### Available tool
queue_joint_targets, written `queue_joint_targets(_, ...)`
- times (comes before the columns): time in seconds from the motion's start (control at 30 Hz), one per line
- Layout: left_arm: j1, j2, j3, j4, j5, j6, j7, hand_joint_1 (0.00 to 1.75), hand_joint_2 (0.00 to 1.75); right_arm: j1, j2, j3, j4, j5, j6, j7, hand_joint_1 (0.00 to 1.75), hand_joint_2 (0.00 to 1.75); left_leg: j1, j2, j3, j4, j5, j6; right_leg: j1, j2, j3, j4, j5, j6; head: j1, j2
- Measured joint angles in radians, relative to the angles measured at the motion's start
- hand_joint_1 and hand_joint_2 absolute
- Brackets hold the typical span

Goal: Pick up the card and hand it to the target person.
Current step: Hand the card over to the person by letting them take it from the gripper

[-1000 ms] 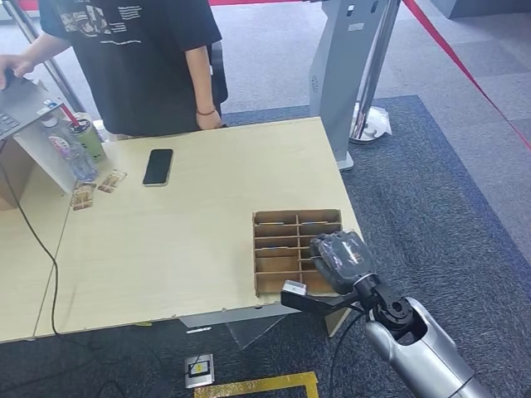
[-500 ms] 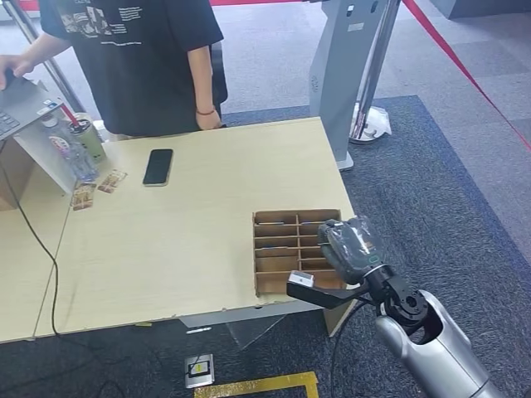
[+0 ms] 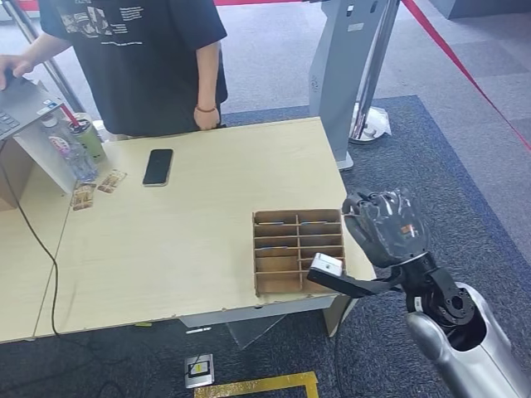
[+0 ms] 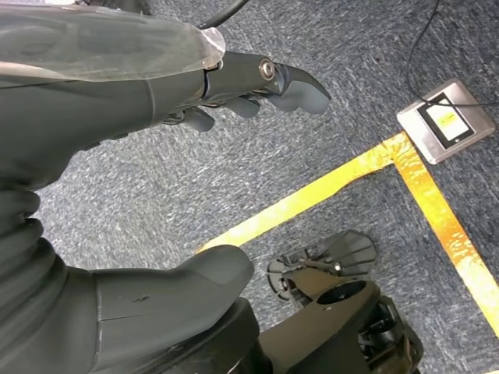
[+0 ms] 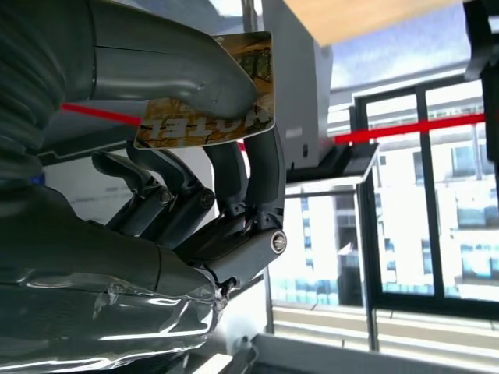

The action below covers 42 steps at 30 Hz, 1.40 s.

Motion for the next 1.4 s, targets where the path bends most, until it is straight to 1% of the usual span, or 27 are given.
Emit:
queue_joint_targets(0.2, -0.002, 0.000, -0.003, 0.000, -0.016, -0.002, -0.001, 0.00, 1.75, -0.015, -0.001, -0.026, -0.024, 0.049, -0.060, 0.025, 1.75, 1.75, 0.000, 0.000, 0.000, 0.000, 0.000, 0.000, 0.000, 0.000, 0.001, 0.000, 0.000, 0.000, 0.000, 0.000)
queue_joint_targets(0.37, -0.013, -0.001, -0.016, 0.000, -0.030, -0.010, 0.002, 0.00, 1.75, -0.078, 0.006, -0.020, 0.027, 0.096, -0.133, 0.047, 1.75, 1.75, 0.000, 0.000, -0.001, 0.000, 0.000, 0.000, 0.000, 0.000, 0.001, 0.001, 0.001, 0.001, 0.000, 0.000)
queue_joint_targets(0.57, -0.028, -0.005, -0.028, 0.000, -0.042, -0.015, 0.008, 0.00, 1.75, -0.186, 0.034, 0.002, 0.172, 0.113, -0.210, 0.066, 1.75, 1.75, 0.000, -0.001, -0.001, 0.000, 0.001, 0.001, 0.000, -0.001, 0.001, 0.001, 0.001, 0.001, 0.000, 0.000)
queue_joint_targets(0.73, -0.037, -0.008, -0.040, 0.000, -0.047, -0.016, 0.016, 0.00, 1.75, -0.291, 0.064, 0.029, 0.332, 0.101, -0.259, 0.067, 1.75, 1.75, 0.000, -0.002, -0.002, 0.000, 0.001, 0.001, 0.000, -0.001, 0.001, 0.001, 0.001, 0.001, 0.000, 0.000)
queue_joint_targets(0.97, -0.040, -0.010, -0.049, 0.000, -0.049, -0.016, 0.019, 0.00, 1.75, -0.419, 0.109, 0.080, 0.545, 0.087, -0.277, 0.054, 1.75, 1.75, 0.000, -0.002, -0.002, 0.000, 0.002, 0.002, 0.000, -0.002, 0.001, 0.001, 0.001, 0.001, 0.000, 0.000)
queue_joint_targets(1.23, -0.044, -0.010, -0.058, 0.000, -0.059, -0.017, 0.024, 0.00, 1.75, -0.513, 0.151, 0.132, 0.731, 0.087, -0.269, 0.060, 1.73, 1.75, 0.000, -0.003, -0.002, 0.000, 0.002, 0.002, 0.000, -0.003, 0.001, 0.001, 0.001, 0.001, 0.000, 0.000)
queue_joint_targets(1.27, -0.044, -0.010, -0.059, 0.000, -0.061, -0.018, 0.024, 0.00, 1.75, -0.522, 0.154, 0.136, 0.748, 0.087, -0.265, 0.061, 1.70, 1.75, 0.000, -0.003, -0.002, 0.000, 0.002, 0.002, 0.000, -0.003, 0.001, 0.001, 0.001, 0.001, 0.000, 0.000)
queue_joint_targets(1.3, -0.044, -0.010, -0.060, 0.000, -0.062, -0.020, 0.025, 0.00, 1.75, -0.531, 0.157, 0.140, 0.766, 0.085, -0.260, 0.060, 1.54, 1.75, 0.000, -0.003, -0.002, 0.000, 0.002, 0.002, 0.000, -0.003, 0.001, 0.001, 0.001, 0.001, 0.000, 0.000)
queue_joint_targets(1.33, -0.045, -0.010, -0.063, 0.000, -0.063, -0.022, 0.025, 0.00, 1.75, -0.542, 0.161, 0.145, 0.788, 0.076, -0.249, 0.055, 1.30, 1.75, 0.000, -0.003, -0.002, 0.000, 0.002, 0.002, 0.000, -0.003, 0.001, 0.001, 0.001, 0.002, 0.000, 0.000)
queue_joint_targets(1.4, -0.047, -0.010, -0.067, 0.000, -0.064, -0.024, 0.025, 0.00, 1.75, -0.561, 0.167, 0.155, 0.826, 0.047, -0.221, 0.034, 0.47, 1.75, 0.000, -0.003, -0.002, 0.001, 0.002, 0.002, 0.000, -0.003, 0.001, 0.001, 0.001, 0.002, 0.000, 0.000)
